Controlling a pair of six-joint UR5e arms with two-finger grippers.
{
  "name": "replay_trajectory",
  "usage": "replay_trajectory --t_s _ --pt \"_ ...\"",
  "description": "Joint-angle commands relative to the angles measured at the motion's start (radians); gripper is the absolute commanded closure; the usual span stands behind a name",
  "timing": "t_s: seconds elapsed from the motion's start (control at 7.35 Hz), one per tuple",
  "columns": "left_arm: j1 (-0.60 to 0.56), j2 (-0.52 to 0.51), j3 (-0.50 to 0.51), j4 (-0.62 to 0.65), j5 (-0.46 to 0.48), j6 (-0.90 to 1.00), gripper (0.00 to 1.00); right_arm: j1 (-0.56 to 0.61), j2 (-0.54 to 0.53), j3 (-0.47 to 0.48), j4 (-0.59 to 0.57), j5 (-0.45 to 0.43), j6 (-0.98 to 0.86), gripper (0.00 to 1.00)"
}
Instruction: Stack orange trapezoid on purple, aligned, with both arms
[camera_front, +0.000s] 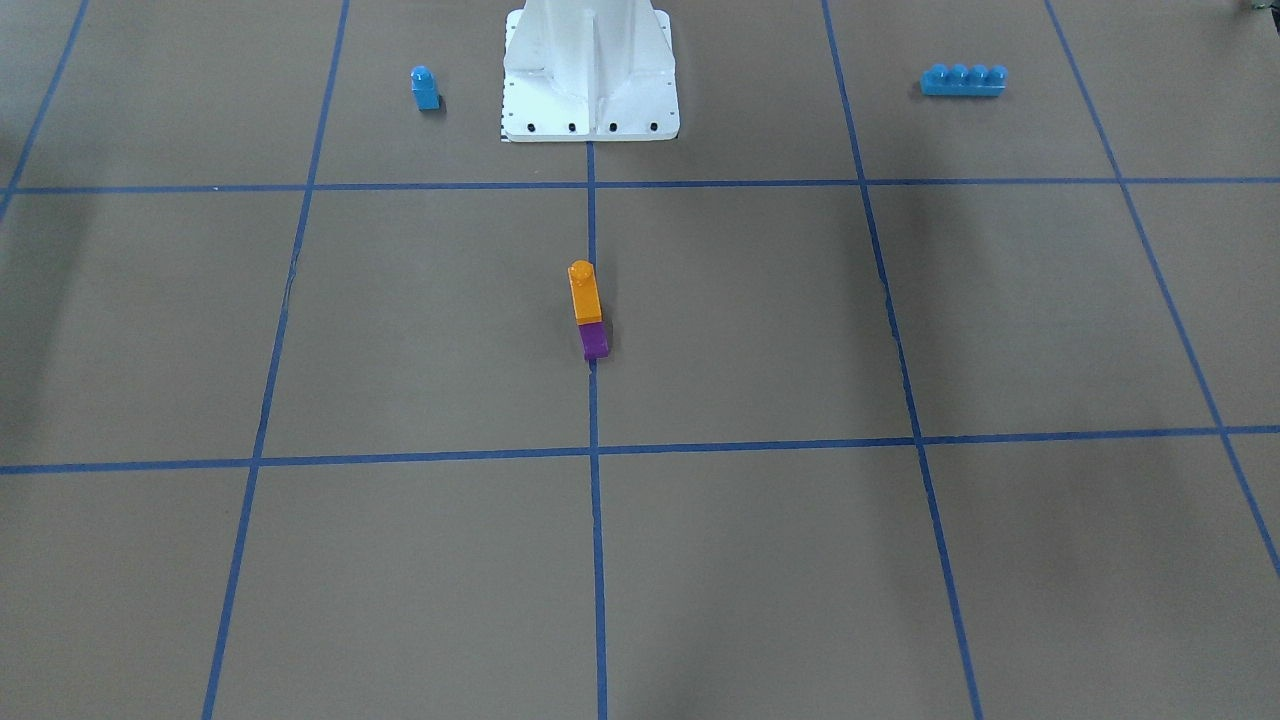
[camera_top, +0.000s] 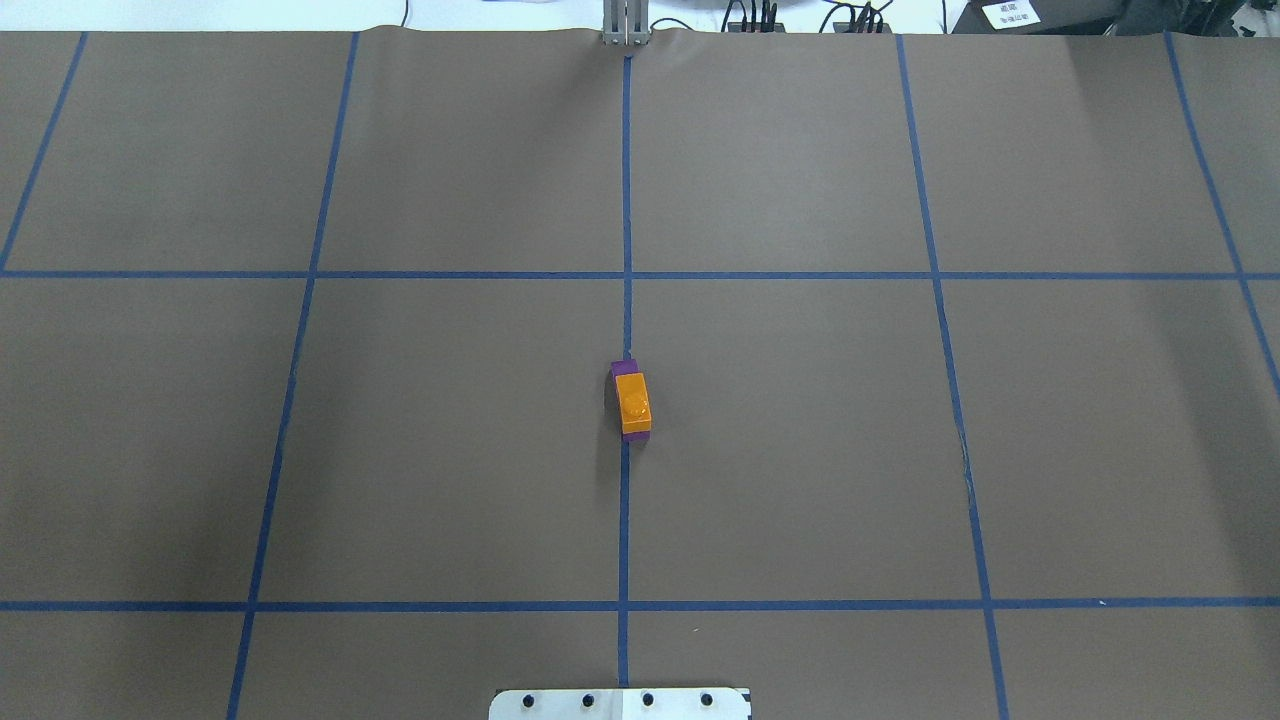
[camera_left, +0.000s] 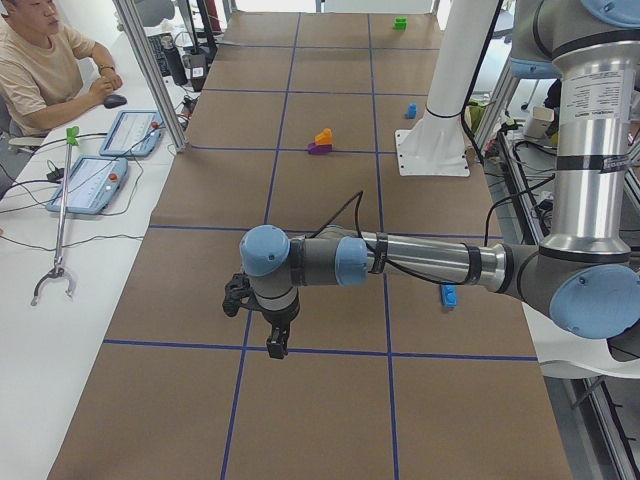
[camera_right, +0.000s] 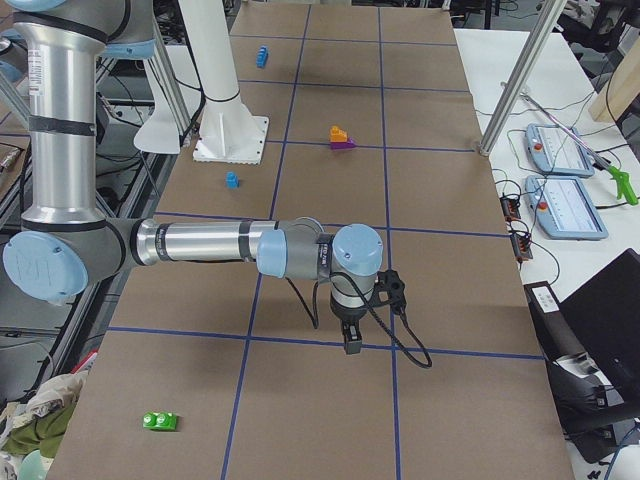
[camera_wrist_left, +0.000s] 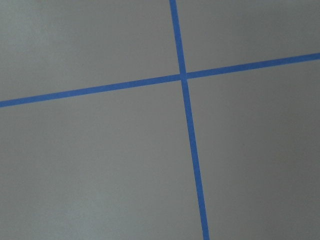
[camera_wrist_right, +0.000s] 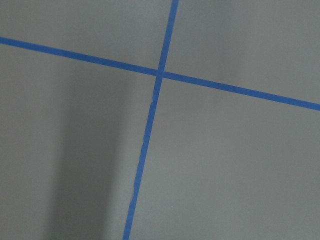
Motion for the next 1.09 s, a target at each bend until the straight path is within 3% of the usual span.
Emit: replay_trajectory --t_s 0.0,0.95 --pt "0.000 0.013 0.017 -0.005 -0.004 0.001 0.00 -0.015 -0.003 0.002 0.000 0.000 0.002 0.00" --pt "0.000 0.003 -0.023 -0.007 -0.005 0.009 0.00 -0.030 -0.010 0.014 0.003 0.001 -0.006 0.00"
